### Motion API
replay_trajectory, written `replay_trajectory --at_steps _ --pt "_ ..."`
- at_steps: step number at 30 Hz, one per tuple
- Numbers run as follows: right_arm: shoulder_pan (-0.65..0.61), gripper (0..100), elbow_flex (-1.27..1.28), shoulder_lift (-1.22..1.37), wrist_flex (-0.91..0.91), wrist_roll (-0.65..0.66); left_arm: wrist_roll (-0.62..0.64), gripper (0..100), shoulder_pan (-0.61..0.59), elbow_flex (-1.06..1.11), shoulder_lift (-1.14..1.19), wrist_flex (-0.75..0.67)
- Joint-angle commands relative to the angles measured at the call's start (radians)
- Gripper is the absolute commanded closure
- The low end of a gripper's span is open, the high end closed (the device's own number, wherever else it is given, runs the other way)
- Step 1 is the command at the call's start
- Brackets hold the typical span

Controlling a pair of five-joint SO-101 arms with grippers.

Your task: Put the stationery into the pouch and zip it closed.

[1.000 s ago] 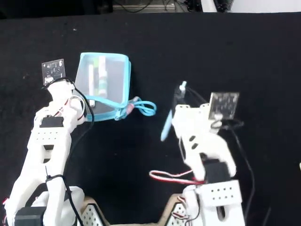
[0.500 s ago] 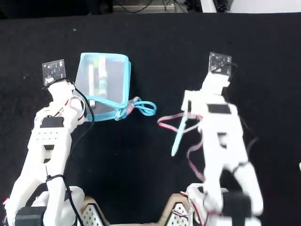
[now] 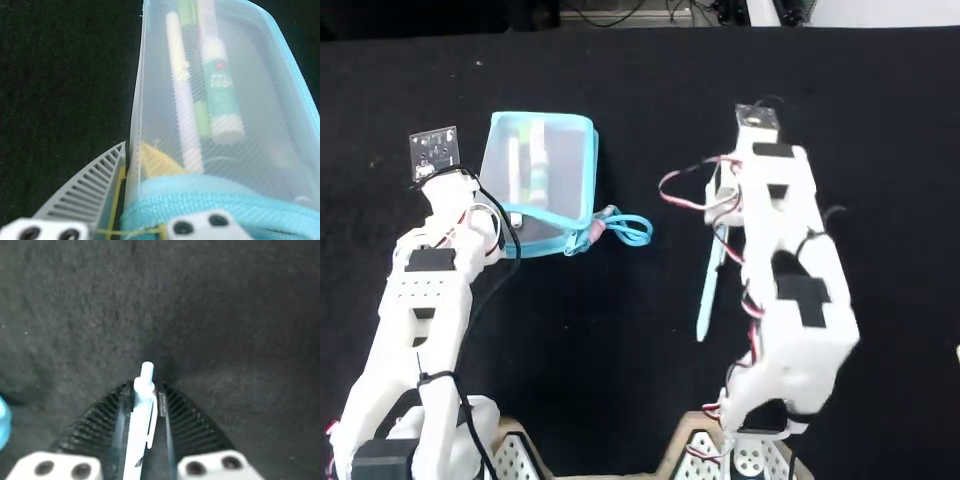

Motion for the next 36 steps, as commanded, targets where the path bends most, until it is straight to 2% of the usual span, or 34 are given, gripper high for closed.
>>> replay_trajectory --at_steps 1,4,6,13,17,25,36 --pt "0.008 93.0 -0.229 0.070 0.152 0.066 -0.011 97 -0.027 0.041 0.018 0.005" --pt "-0.018 80.4 -0.366 0.136 0.264 0.135 -0.011 97 -0.027 0.041 0.018 0.005" --pt "-0.043 76.0 -0.460 0.185 0.331 0.187 -0.011 97 -0.027 0.041 0.018 0.005" --pt "-0.061 84.5 -0.865 0.374 0.566 0.255 -0.011 97 -0.027 0.041 0.018 0.005" --pt "-0.046 85.0 -0.978 0.483 0.572 0.249 -0.011 97 -0.027 0.041 0.018 0.005" --pt "-0.041 85.0 -1.001 0.553 0.577 0.247 -0.011 97 -0.027 0.041 0.018 0.005" --pt "-0.035 84.9 -0.808 0.550 0.577 0.247 -0.011 97 -0.027 0.041 0.017 0.005"
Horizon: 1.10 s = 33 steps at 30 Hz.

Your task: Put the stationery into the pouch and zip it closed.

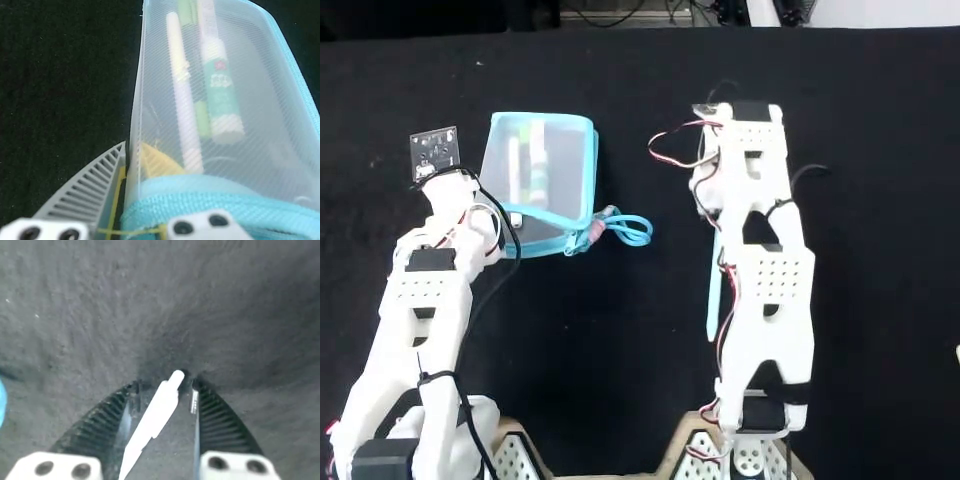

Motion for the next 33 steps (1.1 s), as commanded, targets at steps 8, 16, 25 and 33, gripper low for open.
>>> replay_trajectory --at_steps 8,16,25,33 --pt "0.051 87.4 0.028 -0.015 0.035 0.014 -0.011 97 -0.027 0.041 0.017 0.005" --pt "0.097 98.7 0.031 -0.142 0.037 0.003 -0.011 97 -0.027 0.041 0.017 0.006" --pt "0.095 98.8 0.257 -0.438 -0.032 -0.037 -0.011 97 -0.027 0.041 0.017 0.006" --pt "0.092 98.8 0.506 -0.550 -0.385 -0.080 -0.011 97 -0.028 0.042 0.020 0.008"
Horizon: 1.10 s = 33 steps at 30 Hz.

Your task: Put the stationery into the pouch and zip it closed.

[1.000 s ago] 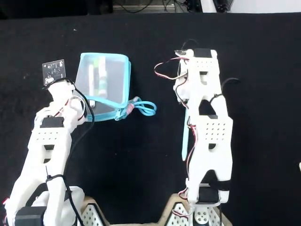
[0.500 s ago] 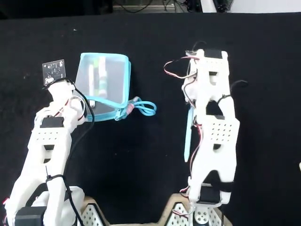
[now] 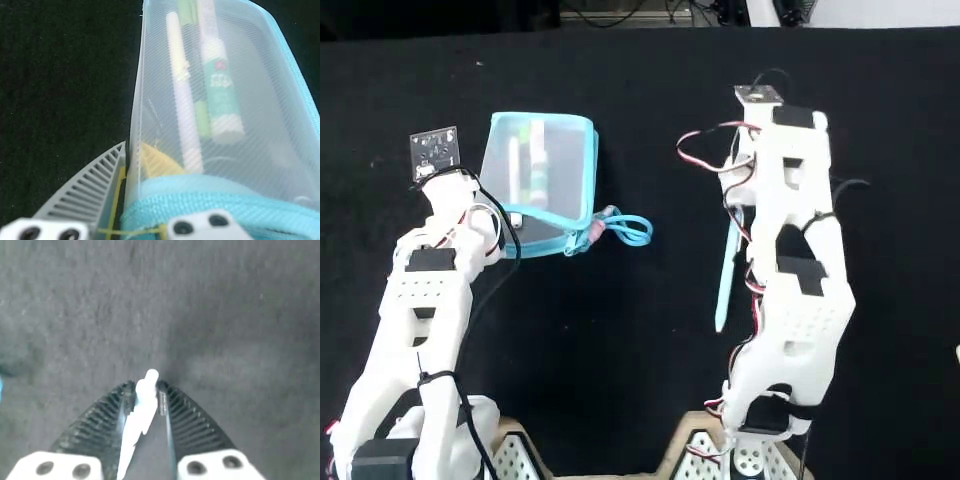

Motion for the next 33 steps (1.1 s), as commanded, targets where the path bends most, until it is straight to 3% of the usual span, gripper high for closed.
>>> replay_trajectory --at_steps 1,5,16,28,33 --pt "-0.011 98.8 0.071 -0.182 -0.124 -0.084 -0.011 97 -0.028 0.042 0.020 0.006" --pt "-0.025 98.8 0.067 -0.351 -0.068 -0.147 -0.011 97 -0.028 0.042 0.018 0.006" --pt "-0.046 98.8 0.225 -0.694 -0.037 -0.152 -0.012 97 -0.028 0.042 0.017 0.006" --pt "-0.135 98.8 0.906 -1.254 -0.540 -0.150 -0.012 97 -0.028 0.042 0.015 0.011" --pt "-0.135 98.8 1.038 -1.426 -0.577 -0.150 -0.012 97 -0.028 0.038 0.012 0.021"
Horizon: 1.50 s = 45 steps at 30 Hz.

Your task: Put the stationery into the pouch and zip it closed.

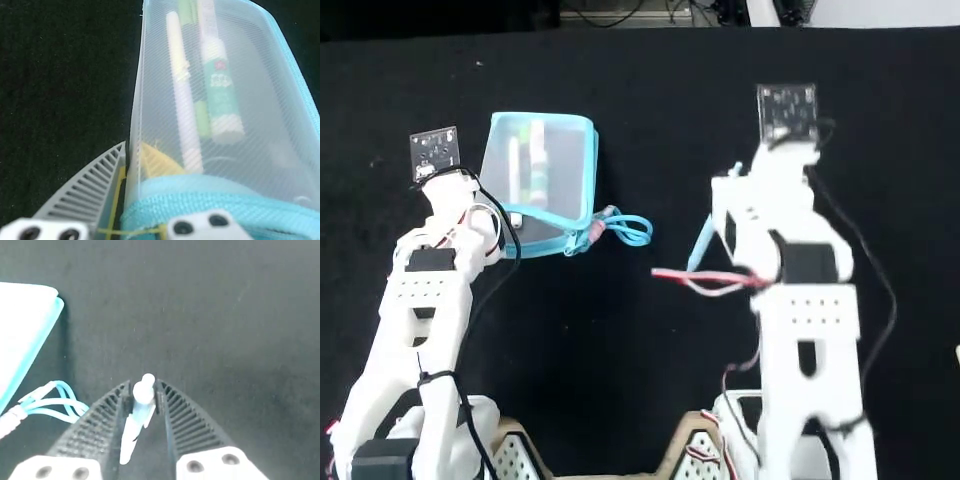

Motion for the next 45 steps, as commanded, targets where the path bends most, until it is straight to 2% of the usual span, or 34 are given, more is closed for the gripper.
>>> replay_trajectory --at_steps 1,4,9,16,23,27,33,45 --pt "-0.015 98.8 0.067 -0.188 -0.046 -0.009 -0.012 97 -0.028 0.025 0.012 0.046" --pt "-0.023 98.8 0.096 -0.286 -0.052 -0.009 -0.011 97 -0.025 -0.079 0.017 0.192" --pt "-0.114 98.8 0.139 -0.447 -0.055 -0.009 -0.020 97 -0.016 -0.271 0.023 0.443" --pt "-0.258 98.7 0.214 -0.670 -0.057 -0.002 -0.080 97 0.025 -0.424 0.023 0.652" --pt "-0.270 98.7 0.246 -0.823 -0.133 0.000 -0.083 97 0.091 -0.656 0.023 0.896" --pt "-0.269 98.7 0.246 -0.895 -0.135 0.000 -0.118 97 0.090 -0.737 0.023 0.913" --pt "-0.281 98.7 0.242 -0.941 -0.143 0.000 -0.137 97 0.094 -0.730 0.023 0.910" --pt "-0.588 98.7 0.240 -0.937 -0.169 0.031 -0.130 97 0.096 -0.723 0.023 0.913"
